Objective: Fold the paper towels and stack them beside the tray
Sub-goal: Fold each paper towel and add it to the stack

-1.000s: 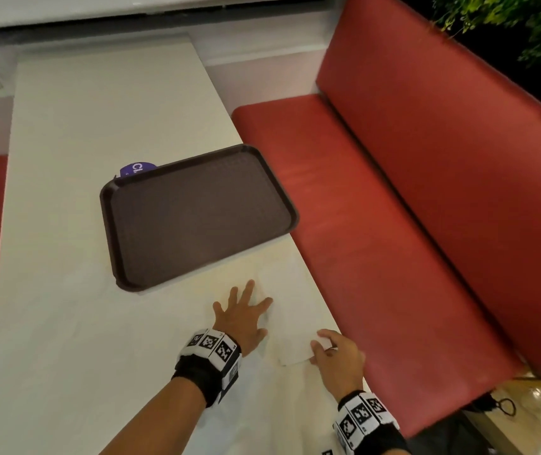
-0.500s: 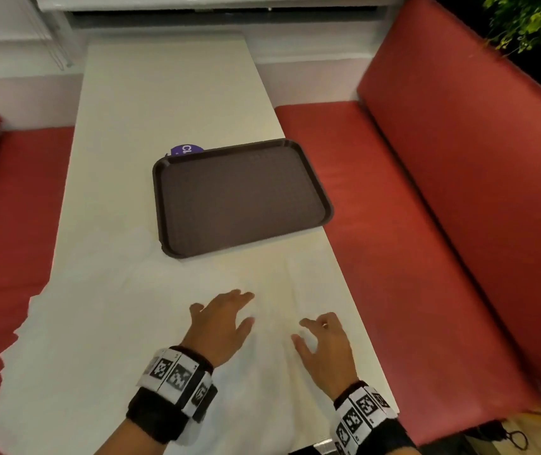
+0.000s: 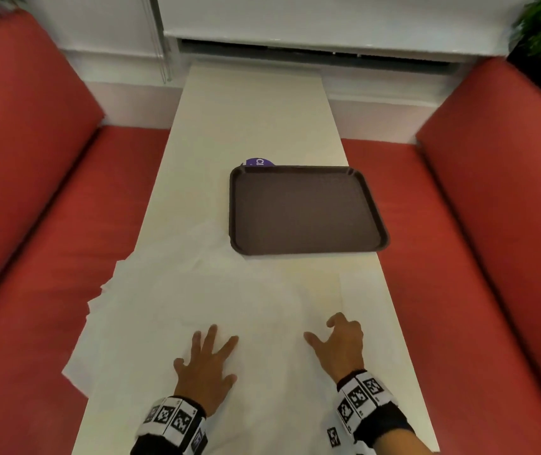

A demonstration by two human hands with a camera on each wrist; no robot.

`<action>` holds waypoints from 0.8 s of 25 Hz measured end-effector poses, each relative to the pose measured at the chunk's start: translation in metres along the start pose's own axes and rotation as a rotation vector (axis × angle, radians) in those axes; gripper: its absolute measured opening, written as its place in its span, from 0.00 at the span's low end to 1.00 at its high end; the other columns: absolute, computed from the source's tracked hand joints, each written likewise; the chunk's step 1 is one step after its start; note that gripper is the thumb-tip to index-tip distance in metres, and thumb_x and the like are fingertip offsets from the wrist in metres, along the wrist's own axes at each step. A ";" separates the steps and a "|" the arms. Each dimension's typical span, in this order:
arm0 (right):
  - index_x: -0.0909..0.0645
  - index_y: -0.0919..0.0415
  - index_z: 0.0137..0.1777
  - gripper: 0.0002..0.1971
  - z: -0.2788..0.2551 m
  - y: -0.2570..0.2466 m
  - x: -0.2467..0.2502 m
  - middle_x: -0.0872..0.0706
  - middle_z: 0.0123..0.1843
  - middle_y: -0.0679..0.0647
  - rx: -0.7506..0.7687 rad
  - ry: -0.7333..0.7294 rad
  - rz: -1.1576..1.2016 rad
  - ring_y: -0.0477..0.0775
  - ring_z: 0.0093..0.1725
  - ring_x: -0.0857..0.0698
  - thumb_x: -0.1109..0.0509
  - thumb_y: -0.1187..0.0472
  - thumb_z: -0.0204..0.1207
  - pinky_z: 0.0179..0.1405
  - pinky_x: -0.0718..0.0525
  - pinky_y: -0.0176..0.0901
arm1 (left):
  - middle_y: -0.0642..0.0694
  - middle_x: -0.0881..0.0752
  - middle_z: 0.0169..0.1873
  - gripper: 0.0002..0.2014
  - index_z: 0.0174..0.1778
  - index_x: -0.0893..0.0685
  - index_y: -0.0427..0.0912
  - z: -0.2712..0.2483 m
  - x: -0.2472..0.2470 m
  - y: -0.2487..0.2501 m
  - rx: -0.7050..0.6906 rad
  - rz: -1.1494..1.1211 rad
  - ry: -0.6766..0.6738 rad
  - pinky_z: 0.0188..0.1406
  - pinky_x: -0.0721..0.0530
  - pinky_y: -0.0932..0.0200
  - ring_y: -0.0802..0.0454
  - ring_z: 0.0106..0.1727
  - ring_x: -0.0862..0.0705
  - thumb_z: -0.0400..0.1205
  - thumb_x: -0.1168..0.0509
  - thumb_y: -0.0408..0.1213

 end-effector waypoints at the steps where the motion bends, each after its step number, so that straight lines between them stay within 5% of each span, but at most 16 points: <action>1: 0.24 0.65 0.56 0.23 -0.002 0.001 0.002 0.21 0.56 0.62 -0.009 -0.007 0.024 0.53 0.45 0.25 0.20 0.53 0.69 0.46 0.27 0.36 | 0.49 0.66 0.81 0.31 0.79 0.54 0.65 0.000 0.000 0.000 -0.001 -0.003 0.002 0.75 0.43 0.39 0.44 0.82 0.64 0.84 0.45 0.50; 4: 0.26 0.63 0.43 0.19 -0.006 0.006 -0.005 0.18 0.49 0.64 -0.071 -0.101 0.141 0.60 0.33 0.15 0.17 0.57 0.65 0.29 0.16 0.40 | 0.49 0.66 0.82 0.32 0.79 0.54 0.65 -0.002 0.004 0.001 -0.008 -0.001 0.009 0.75 0.43 0.39 0.43 0.83 0.64 0.83 0.45 0.50; 7: 0.27 0.58 0.33 0.20 -0.008 -0.003 -0.006 0.15 0.43 0.62 -0.031 -0.171 0.050 0.63 0.40 0.12 0.16 0.53 0.63 0.40 0.13 0.45 | 0.48 0.61 0.82 0.31 0.79 0.52 0.64 -0.008 0.015 0.001 0.000 -0.025 0.058 0.75 0.47 0.38 0.44 0.83 0.61 0.83 0.45 0.51; 10: 0.26 0.56 0.32 0.19 -0.007 -0.017 0.020 0.16 0.40 0.57 0.059 -0.106 -0.016 0.58 0.40 0.15 0.18 0.50 0.64 0.36 0.19 0.39 | 0.50 0.42 0.80 0.27 0.78 0.43 0.61 -0.017 0.039 0.000 0.019 -0.118 0.190 0.75 0.48 0.45 0.51 0.81 0.45 0.83 0.44 0.51; 12: 0.25 0.54 0.31 0.16 -0.010 -0.025 0.036 0.17 0.35 0.53 0.126 -0.086 -0.047 0.54 0.38 0.17 0.20 0.50 0.67 0.33 0.23 0.36 | 0.56 0.28 0.68 0.23 0.75 0.37 0.60 -0.022 0.052 -0.001 0.007 -0.187 0.252 0.71 0.44 0.52 0.57 0.73 0.32 0.83 0.44 0.52; 15: 0.18 0.53 0.35 0.10 -0.016 -0.035 0.066 0.15 0.34 0.47 0.210 -0.006 0.049 0.49 0.36 0.17 0.26 0.50 0.74 0.31 0.27 0.30 | 0.60 0.26 0.53 0.19 0.70 0.33 0.61 -0.026 0.064 0.001 -0.007 -0.257 0.263 0.59 0.40 0.61 0.59 0.63 0.25 0.83 0.44 0.52; 18: 0.12 0.51 0.43 0.06 -0.015 -0.048 0.094 0.12 0.40 0.42 0.299 0.073 0.116 0.40 0.41 0.16 0.29 0.52 0.77 0.35 0.26 0.22 | 0.60 0.24 0.53 0.17 0.68 0.30 0.62 -0.027 0.070 0.004 -0.002 -0.295 0.262 0.59 0.39 0.60 0.59 0.63 0.25 0.82 0.43 0.53; 20: 0.10 0.52 0.44 0.08 -0.010 -0.056 0.090 0.10 0.42 0.41 0.341 -0.004 0.046 0.38 0.42 0.14 0.30 0.54 0.78 0.38 0.25 0.19 | 0.59 0.23 0.56 0.16 0.66 0.29 0.63 -0.026 0.076 0.008 -0.004 -0.305 0.269 0.64 0.37 0.58 0.59 0.64 0.25 0.82 0.43 0.55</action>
Point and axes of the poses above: each hand's wrist, its own z-axis towards the middle knuckle, its own x-axis out of the back of the hand, y = z × x, the point moved 9 cm from there along z, towards the middle knuckle
